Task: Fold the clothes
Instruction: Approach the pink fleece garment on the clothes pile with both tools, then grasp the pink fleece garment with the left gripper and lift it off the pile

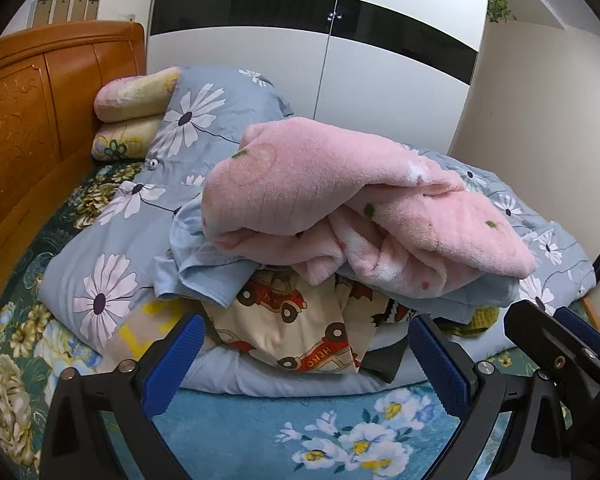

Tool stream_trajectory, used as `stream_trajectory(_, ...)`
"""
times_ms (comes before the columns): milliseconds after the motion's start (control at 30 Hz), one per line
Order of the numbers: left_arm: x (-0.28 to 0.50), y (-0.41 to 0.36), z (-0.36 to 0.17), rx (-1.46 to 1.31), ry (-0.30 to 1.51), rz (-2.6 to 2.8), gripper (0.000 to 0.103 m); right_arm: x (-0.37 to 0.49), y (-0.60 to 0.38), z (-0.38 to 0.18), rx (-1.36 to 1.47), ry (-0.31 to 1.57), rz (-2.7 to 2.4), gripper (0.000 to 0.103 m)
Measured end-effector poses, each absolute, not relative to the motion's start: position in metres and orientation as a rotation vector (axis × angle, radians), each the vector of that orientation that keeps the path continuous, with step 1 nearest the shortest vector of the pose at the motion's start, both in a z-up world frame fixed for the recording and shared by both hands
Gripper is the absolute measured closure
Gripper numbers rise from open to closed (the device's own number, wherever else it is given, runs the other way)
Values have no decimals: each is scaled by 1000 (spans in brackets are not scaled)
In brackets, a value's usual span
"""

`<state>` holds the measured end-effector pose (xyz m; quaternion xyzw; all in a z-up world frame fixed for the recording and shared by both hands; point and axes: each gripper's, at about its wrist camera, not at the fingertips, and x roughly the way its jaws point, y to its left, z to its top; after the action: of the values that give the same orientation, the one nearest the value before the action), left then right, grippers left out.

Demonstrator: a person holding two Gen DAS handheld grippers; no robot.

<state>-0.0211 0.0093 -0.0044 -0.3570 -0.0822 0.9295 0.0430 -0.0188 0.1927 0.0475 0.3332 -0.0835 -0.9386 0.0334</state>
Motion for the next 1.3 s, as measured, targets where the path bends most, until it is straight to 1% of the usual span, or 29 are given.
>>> stream_trajectory(167, -24, 8, -8, -1106, -296, 2822, 0, -19, 193, 48, 1030, -259, -2884, 0)
stream_trajectory(233, -25, 10, -8, -1094, -275, 2818, 0, -19, 193, 48, 1032, -259, -2887, 0)
stream_trajectory(300, -31, 14, -6, -1109, -201, 2820, 0, -17, 196, 48, 1019, -262, -2902, 0)
stream_trajectory(433, -57, 22, 12, -1046, 93, 2914, 0, -2, 225, 47, 1011, -240, -2955, 0)
stream_trajectory(500, -76, 32, 21, -1030, 186, 2913, 0, 5, 241, 43, 1059, -243, -2998, 0)
stream_trajectory(567, -96, 46, 30, -1002, 249, 2884, 0, 13, 259, 36, 1105, -307, -3010, 0)
stream_trajectory(700, -130, 88, 34, -952, 585, 2873, 0, 28, 278, 27, 1165, -373, -3025, 0)
stream_trajectory(733, -140, 97, 31, -963, 680, 2873, 3, 33, 282, 25, 1185, -375, -3030, 0)
stream_trajectory(767, -148, 103, 27, -976, 757, 2872, 8, 36, 284, 23, 1202, -378, -3032, 0)
stream_trajectory(800, -153, 105, 26, -990, 782, 2866, 26, 38, 286, 22, 1217, -382, -3034, 0)
stream_trajectory(833, -159, 106, 25, -1005, 798, 2858, 52, 43, 289, 22, 1231, -383, -3037, 0)
stream_trajectory(867, -162, 105, 26, -1021, 782, 2849, 65, 47, 291, 21, 1245, -383, -3041, 0)
stream_trajectory(900, -163, 105, 30, -1032, 759, 2852, 85, 51, 294, 22, 1253, -380, -3050, 0)
stream_trajectory(933, -163, 104, 37, -1019, 745, 2872, 90, 55, 297, 23, 1258, -380, -3061, 0)
stream_trajectory(1000, -154, 104, 58, -948, 689, 2902, 92, 62, 305, 27, 1265, -395, -3083, 0)
stream_trajectory(1100, -127, 109, 104, -797, 569, 2899, 93, 74, 315, 38, 1242, -442, -3116, 0)
stream_trajectory(1300, -40, 129, 211, -389, 464, 2809, 94, 99, 319, 63, 1171, -467, -3168, 0)
